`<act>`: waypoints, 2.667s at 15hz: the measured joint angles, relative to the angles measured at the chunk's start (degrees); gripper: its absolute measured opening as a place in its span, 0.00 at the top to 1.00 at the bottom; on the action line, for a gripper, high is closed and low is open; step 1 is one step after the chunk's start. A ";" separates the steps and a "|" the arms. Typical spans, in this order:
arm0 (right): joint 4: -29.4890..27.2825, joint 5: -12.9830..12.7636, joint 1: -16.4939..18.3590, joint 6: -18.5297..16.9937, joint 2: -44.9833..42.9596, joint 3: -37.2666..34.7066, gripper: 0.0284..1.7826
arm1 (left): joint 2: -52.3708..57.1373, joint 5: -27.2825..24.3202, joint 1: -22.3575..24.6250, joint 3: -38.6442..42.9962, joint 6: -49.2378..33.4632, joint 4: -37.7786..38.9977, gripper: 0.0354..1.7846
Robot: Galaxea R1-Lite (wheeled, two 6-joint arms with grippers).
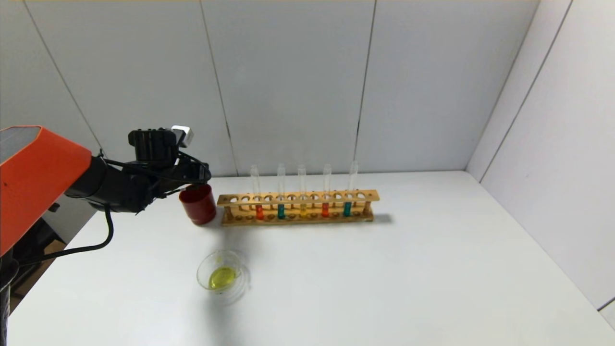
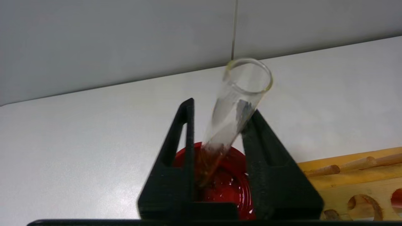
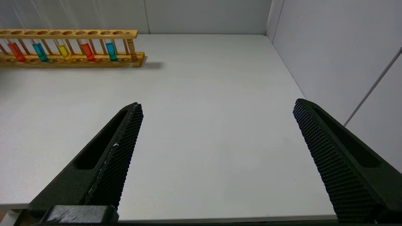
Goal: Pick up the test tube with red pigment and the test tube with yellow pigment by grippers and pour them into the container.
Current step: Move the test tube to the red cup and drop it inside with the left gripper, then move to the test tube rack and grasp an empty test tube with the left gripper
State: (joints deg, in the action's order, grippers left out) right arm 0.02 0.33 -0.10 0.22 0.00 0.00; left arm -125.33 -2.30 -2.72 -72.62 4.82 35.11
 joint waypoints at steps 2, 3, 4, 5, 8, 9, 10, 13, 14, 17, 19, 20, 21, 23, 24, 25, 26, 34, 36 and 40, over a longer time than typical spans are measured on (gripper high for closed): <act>0.00 0.00 0.00 0.00 0.00 0.00 0.02 | 0.00 0.16 0.00 0.07 0.13 0.02 0.50; 0.02 0.00 0.02 0.02 0.00 0.00 0.02 | 0.09 0.20 0.00 0.16 0.15 0.09 0.40; 0.02 -0.02 0.02 0.00 0.00 0.00 0.02 | 0.22 0.24 0.00 0.29 0.15 0.06 0.30; 0.00 -0.02 0.02 0.02 0.00 0.00 0.02 | 0.46 0.33 0.00 0.33 0.15 0.04 0.22; 0.00 -0.02 0.02 0.00 0.00 0.00 0.02 | 2.65 0.41 0.00 0.43 0.28 -0.57 0.06; 0.00 -0.02 0.02 0.00 0.00 0.00 0.02 | 3.91 0.41 0.00 0.44 0.28 -1.12 0.03; 0.00 -0.02 0.02 0.02 0.00 0.00 0.02 | 5.63 0.46 0.00 0.51 0.28 -2.17 0.02; -0.02 0.00 0.02 0.02 0.00 0.00 0.02 | 12.46 0.68 -0.45 1.40 0.22 -9.64 0.02; 0.00 0.00 0.02 0.02 0.00 0.00 0.02 | 14.88 0.73 -0.91 2.19 0.20 -12.63 0.02; 0.00 -0.02 0.05 0.02 0.00 0.00 0.02 | 23.13 1.05 -4.04 7.68 -0.09 -20.64 0.02; -0.02 -0.02 0.02 0.00 0.00 0.00 0.02 | 27.76 1.10 -6.90 12.62 -1.38 -21.64 0.02; 0.00 -0.02 0.02 0.02 0.00 0.00 0.02 | 29.35 1.07 -8.78 14.36 -3.45 -21.61 0.02; 0.00 0.00 0.02 0.02 0.00 0.00 0.02 | 30.32 1.10 -10.29 15.52 -5.61 -21.55 0.02; 0.00 -0.02 0.00 0.00 0.00 0.00 0.02 | 30.95 1.34 -12.61 16.79 -9.41 -20.81 0.02; 0.00 -0.02 0.02 0.02 0.00 0.00 0.02 | 30.73 1.56 -13.74 17.31 -11.67 -19.32 0.02; 0.00 0.00 0.05 0.00 0.00 0.00 0.02 | 30.16 1.60 -14.84 18.16 -14.02 -16.43 0.02; 0.00 -0.02 0.02 0.00 0.00 0.00 0.02 | 29.39 1.57 -15.52 19.04 -15.07 -13.59 0.02; 0.00 0.00 0.05 0.02 0.00 0.00 0.02 | 18.77 1.56 -17.98 19.43 -12.36 -1.79 0.02; -0.02 0.00 0.00 0.02 0.00 0.00 0.02 | 15.99 1.51 -17.98 18.02 -11.90 -0.83 0.02; 0.00 0.00 0.00 0.02 0.00 0.00 0.02 | 10.70 1.56 -17.53 13.97 -11.86 -0.66 0.02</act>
State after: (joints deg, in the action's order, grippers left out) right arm 0.02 0.33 -0.10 0.24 0.00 0.00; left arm -114.63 -0.74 -20.25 -58.65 -7.05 34.45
